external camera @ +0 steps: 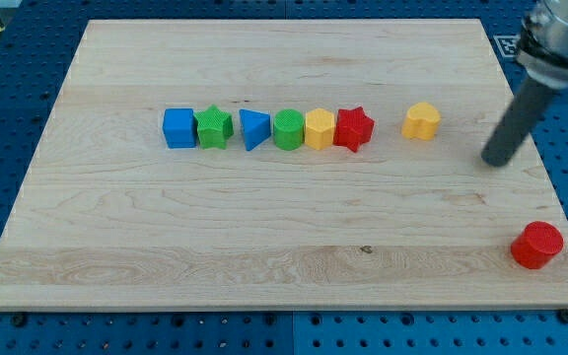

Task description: Move the yellow heart towards the red circle

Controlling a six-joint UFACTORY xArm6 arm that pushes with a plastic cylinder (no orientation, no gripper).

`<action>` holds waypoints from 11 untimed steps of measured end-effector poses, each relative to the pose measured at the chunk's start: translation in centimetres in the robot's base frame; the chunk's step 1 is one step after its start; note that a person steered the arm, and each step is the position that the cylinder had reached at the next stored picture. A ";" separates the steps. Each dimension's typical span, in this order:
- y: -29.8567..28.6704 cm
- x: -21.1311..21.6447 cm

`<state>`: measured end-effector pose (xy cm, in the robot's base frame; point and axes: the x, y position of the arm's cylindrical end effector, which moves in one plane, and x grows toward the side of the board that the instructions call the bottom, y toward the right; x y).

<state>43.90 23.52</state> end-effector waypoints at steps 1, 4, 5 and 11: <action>-3.1 -4.0; -13.9 -9.6; -12.3 -8.1; -0.5 3.2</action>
